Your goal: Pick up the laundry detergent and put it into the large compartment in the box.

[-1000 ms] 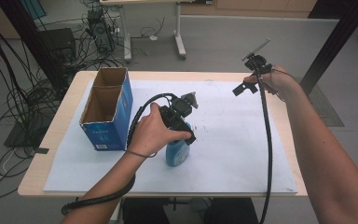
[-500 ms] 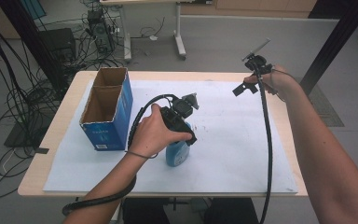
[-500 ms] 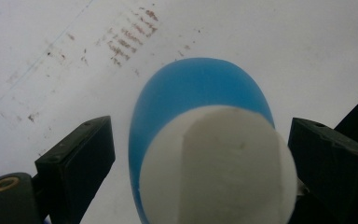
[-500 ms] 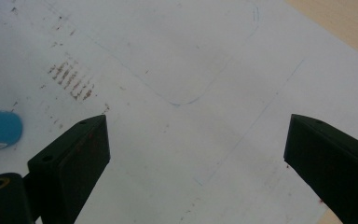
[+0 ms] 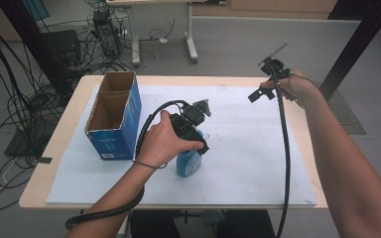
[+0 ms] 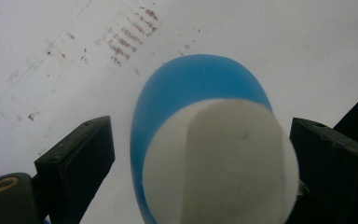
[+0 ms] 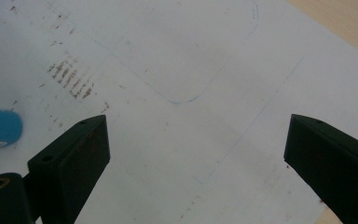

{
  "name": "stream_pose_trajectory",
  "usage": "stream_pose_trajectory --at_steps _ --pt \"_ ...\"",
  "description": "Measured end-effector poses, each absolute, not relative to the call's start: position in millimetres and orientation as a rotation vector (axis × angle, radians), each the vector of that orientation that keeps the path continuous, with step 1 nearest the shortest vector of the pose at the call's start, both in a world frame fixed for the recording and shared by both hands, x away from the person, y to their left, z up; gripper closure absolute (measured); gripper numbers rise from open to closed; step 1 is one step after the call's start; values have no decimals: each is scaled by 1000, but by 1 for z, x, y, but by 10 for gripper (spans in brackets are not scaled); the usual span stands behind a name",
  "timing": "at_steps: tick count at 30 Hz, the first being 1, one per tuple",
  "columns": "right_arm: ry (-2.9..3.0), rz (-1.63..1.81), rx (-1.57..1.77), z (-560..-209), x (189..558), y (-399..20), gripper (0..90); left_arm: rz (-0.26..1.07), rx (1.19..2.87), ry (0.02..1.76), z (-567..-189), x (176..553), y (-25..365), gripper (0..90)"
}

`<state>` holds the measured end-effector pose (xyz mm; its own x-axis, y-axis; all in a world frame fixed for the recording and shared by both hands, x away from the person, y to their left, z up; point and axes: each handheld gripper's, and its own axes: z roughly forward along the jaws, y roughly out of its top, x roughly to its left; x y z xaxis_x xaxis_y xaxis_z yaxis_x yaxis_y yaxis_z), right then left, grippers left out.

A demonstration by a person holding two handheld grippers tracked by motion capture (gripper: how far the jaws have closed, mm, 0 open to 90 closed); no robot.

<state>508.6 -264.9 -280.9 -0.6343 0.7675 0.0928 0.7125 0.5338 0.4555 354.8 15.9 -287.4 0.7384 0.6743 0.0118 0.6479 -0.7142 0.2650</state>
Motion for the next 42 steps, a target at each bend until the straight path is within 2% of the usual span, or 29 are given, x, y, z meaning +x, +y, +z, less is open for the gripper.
stream_pose_trajectory --at_steps 42 --pt "2646 709 1285 -280 509 -268 64 147 2688 1043 -285 354 16 78"
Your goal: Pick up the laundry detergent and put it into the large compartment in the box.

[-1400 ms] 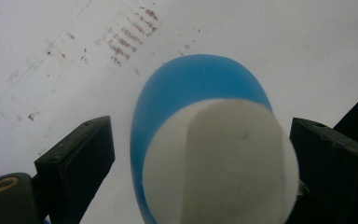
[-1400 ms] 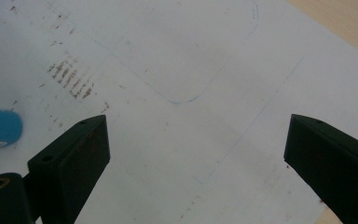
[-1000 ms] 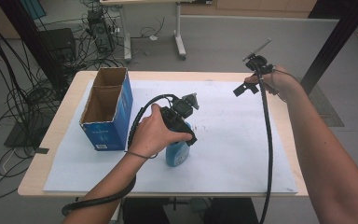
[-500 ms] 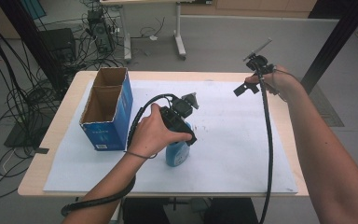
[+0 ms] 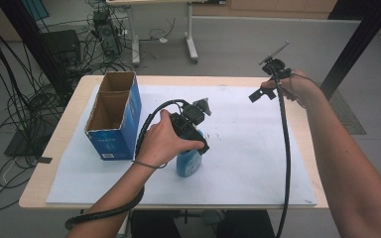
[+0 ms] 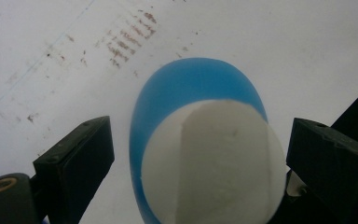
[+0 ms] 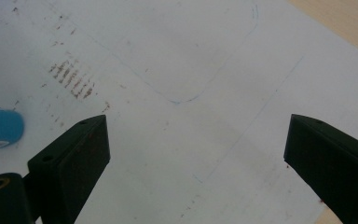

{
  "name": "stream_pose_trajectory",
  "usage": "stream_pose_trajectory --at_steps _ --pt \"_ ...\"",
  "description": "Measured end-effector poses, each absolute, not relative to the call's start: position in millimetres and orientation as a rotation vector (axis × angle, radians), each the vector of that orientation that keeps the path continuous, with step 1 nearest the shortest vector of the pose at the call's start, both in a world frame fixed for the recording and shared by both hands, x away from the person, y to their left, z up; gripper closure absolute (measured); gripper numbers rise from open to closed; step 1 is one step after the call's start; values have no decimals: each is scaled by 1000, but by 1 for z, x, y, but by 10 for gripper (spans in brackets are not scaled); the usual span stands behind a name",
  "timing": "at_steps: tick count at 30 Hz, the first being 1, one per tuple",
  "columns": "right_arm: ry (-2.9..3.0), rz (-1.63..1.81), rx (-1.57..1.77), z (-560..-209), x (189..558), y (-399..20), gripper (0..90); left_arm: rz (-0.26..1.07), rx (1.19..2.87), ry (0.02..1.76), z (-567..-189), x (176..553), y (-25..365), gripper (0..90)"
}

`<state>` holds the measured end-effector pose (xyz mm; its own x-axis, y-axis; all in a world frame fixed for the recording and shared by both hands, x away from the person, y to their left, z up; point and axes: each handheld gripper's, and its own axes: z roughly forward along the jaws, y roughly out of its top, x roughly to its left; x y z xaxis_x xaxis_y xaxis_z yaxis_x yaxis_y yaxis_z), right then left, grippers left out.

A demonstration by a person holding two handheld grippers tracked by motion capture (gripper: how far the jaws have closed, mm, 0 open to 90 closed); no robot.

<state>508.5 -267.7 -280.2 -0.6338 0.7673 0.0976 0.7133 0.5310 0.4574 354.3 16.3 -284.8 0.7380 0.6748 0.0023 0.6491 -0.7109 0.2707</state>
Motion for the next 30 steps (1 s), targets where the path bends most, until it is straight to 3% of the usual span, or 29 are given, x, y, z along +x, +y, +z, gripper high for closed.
stream_pose_trajectory --at_steps 30 --pt "2651 708 1294 -282 509 -267 64 135 2687 1045 -287 354 16 78"
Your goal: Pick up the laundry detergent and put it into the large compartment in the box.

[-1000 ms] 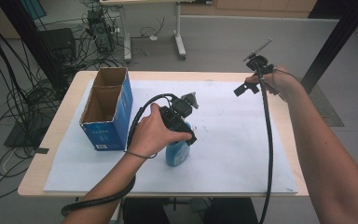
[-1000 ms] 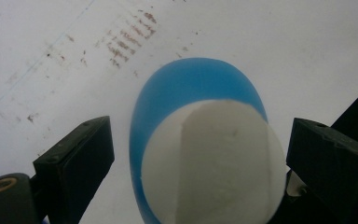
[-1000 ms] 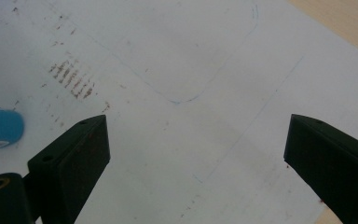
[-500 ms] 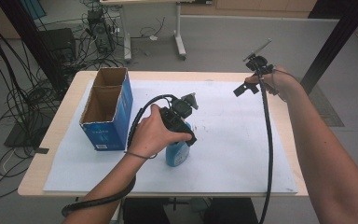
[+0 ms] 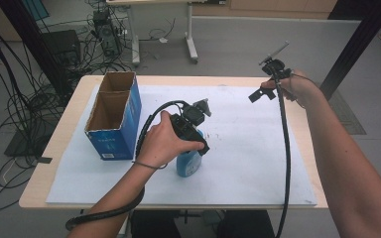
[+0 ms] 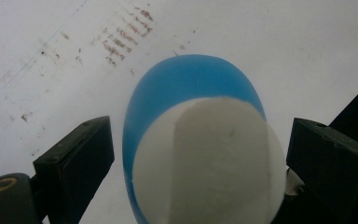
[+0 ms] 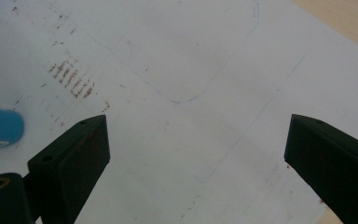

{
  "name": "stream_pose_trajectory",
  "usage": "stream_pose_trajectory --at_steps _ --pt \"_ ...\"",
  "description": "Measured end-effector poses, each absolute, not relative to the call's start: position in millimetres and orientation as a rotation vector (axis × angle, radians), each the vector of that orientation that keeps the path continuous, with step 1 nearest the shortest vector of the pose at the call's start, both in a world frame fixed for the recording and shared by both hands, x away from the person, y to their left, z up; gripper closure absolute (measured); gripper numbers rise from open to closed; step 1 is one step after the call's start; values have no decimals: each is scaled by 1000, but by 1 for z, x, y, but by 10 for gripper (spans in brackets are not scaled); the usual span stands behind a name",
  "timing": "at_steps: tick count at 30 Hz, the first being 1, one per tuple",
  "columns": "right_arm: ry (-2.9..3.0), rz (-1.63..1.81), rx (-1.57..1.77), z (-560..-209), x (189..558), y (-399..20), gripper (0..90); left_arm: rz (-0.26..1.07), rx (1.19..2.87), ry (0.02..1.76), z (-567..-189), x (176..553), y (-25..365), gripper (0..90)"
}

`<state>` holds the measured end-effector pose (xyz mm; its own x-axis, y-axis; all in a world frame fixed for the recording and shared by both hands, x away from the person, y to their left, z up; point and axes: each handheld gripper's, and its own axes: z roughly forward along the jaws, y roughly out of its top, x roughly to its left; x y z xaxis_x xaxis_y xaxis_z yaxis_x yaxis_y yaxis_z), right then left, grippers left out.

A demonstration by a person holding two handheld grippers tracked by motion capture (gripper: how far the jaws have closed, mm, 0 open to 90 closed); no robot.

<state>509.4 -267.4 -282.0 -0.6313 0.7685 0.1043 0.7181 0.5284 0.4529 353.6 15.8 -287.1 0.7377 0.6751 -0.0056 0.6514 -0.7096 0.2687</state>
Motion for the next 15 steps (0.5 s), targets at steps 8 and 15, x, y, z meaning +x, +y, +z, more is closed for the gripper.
stream_pose_trajectory --at_steps 8,15 --pt "2650 709 1296 -282 509 -267 64 141 2688 1043 -286 354 16 78" --pt "2650 711 1292 -282 509 -268 64 148 2685 1050 -286 354 16 79"
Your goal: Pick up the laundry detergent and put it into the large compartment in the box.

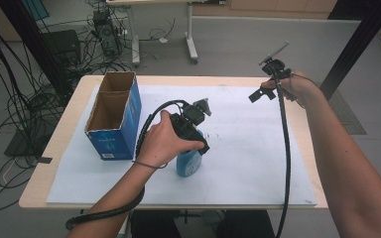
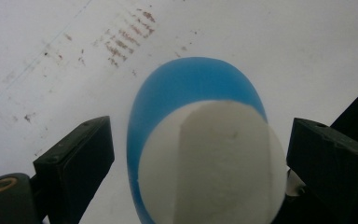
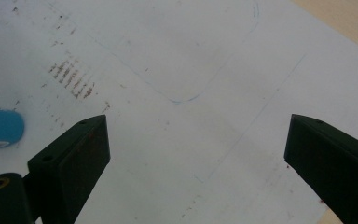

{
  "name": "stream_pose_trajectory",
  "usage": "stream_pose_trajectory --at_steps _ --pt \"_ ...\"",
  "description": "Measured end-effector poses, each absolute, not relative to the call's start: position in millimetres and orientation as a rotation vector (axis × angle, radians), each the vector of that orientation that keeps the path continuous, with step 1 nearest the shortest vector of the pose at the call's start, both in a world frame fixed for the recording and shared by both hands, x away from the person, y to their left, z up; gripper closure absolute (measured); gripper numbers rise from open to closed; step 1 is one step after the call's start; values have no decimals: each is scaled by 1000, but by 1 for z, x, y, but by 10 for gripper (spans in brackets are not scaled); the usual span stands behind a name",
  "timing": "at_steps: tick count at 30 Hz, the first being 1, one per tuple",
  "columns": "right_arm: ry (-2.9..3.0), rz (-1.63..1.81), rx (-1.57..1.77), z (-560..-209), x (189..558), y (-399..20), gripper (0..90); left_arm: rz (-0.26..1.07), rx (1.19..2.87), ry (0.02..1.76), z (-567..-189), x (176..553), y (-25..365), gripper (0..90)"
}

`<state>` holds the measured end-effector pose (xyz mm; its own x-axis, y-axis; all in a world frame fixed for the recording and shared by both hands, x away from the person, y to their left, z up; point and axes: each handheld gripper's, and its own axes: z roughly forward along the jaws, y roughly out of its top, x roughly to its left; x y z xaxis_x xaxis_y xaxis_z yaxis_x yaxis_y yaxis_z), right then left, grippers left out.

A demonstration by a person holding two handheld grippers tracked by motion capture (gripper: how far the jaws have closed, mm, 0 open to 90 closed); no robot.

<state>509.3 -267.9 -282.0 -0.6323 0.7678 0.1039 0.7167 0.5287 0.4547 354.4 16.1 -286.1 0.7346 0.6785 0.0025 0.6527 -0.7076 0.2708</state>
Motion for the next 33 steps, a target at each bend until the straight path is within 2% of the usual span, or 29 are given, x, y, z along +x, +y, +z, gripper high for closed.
stream_pose_trajectory --at_steps 7,11,33 --pt "2650 711 1293 -281 509 -267 65 153 2695 1056 -287 355 16 110" --pt "2649 711 1292 -282 509 -268 65 165 2694 1061 -285 355 16 185" --pt "2648 715 1284 -281 509 -267 66 169 2700 1076 -284 356 16 249"
